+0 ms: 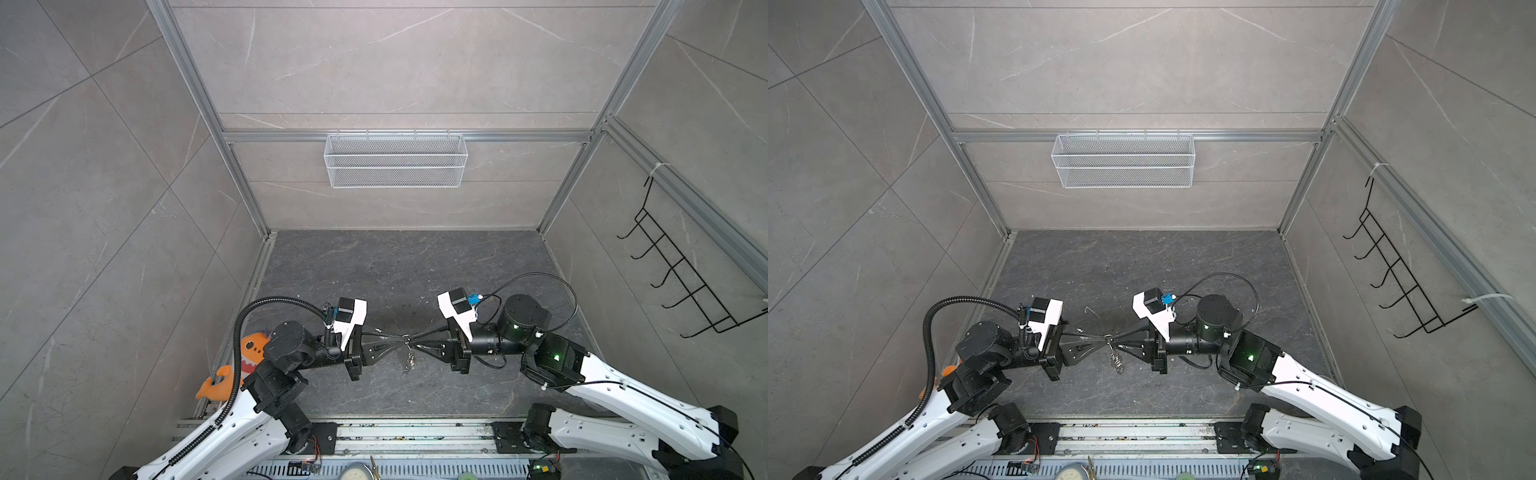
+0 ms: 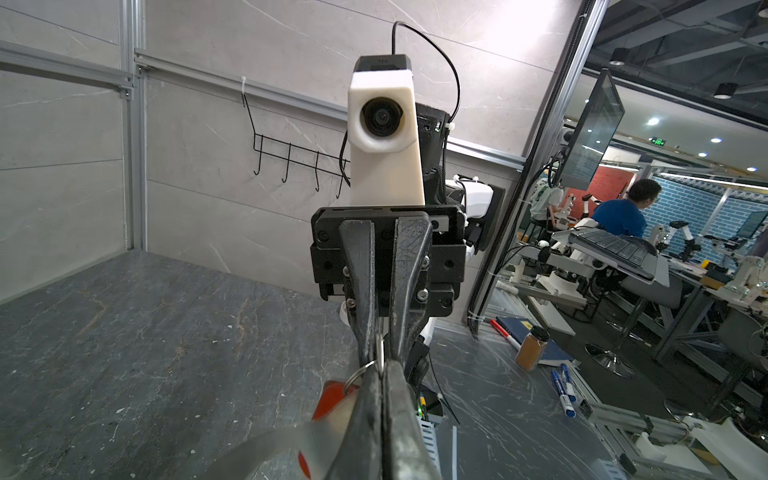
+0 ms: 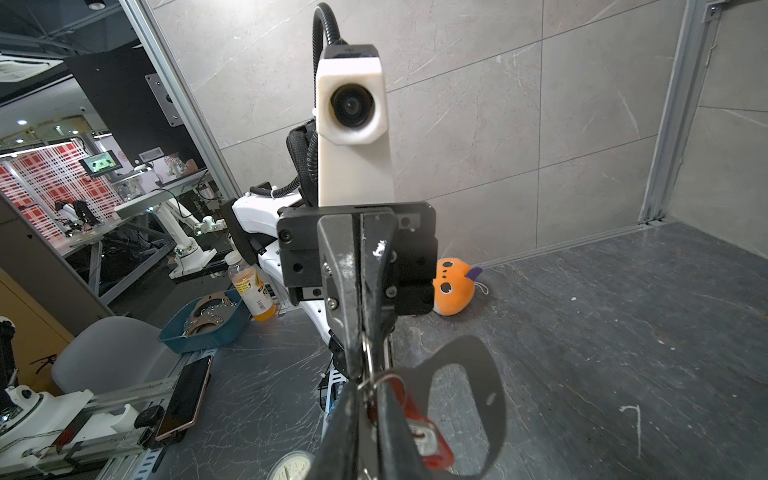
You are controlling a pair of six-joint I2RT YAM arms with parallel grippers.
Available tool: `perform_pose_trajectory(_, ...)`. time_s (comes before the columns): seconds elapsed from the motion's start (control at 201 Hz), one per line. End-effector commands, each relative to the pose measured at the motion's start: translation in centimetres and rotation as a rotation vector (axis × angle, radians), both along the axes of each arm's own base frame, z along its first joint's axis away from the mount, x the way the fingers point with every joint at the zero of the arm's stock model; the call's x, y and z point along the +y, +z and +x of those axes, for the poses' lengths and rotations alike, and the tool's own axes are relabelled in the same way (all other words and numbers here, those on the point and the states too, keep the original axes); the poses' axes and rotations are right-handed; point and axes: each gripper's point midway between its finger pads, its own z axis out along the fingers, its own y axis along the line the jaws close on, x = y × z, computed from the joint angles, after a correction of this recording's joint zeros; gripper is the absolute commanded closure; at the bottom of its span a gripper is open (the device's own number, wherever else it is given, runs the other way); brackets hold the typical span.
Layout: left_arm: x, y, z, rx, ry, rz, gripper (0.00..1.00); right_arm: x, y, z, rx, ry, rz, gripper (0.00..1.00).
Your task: Remove the keys from the keyring
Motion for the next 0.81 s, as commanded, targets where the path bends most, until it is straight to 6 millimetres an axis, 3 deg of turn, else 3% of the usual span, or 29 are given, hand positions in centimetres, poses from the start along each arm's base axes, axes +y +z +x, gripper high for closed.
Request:
perform_pose_trajectory(0.0, 0.3, 1.8, -0.1, -0.071, 0.019, -0.059, 1.0, -0.1, 0.3, -0.1, 0.003, -0.001, 0.019, 0.89)
perform_pose_trajectory(0.219, 0.1, 1.7, 0.1, -0.053, 0.016, -0.052, 1.0, 0.1, 0.2, 0.1, 0.006, -0.007, 0.013, 1.0)
perform_pose_trajectory(0.304, 0.2, 1.6, 0.3, -0.033, 0.03, -0.039, 1.0, -0.1, 0.2, 0.2, 0.006, -0.027, 0.006, 1.0)
perform_pose_trajectory(0.399, 0.3, 1.1, 0.5, -0.006, 0.052, -0.016, 0.72, -0.4, 0.0, 0.6, 0.012, -0.057, -0.018, 1.0)
perform_pose_trajectory(0.458, 0.5, 0.7, 0.7, 0.015, 0.072, 0.008, 0.62, -0.6, -0.2, 0.8, 0.018, -0.076, -0.05, 1.0)
perform_pose_trajectory(0.593, 0.9, -0.3, 0.8, 0.064, 0.093, 0.096, 0.57, -1.1, -1.0, 1.0, 0.032, -0.1, -0.144, 1.0)
perform_pose_trajectory(0.802, 0.6, -1.0, 0.6, 0.123, 0.071, 0.227, 0.57, -1.8, -2.0, 1.2, 0.037, -0.114, -0.278, 1.0)
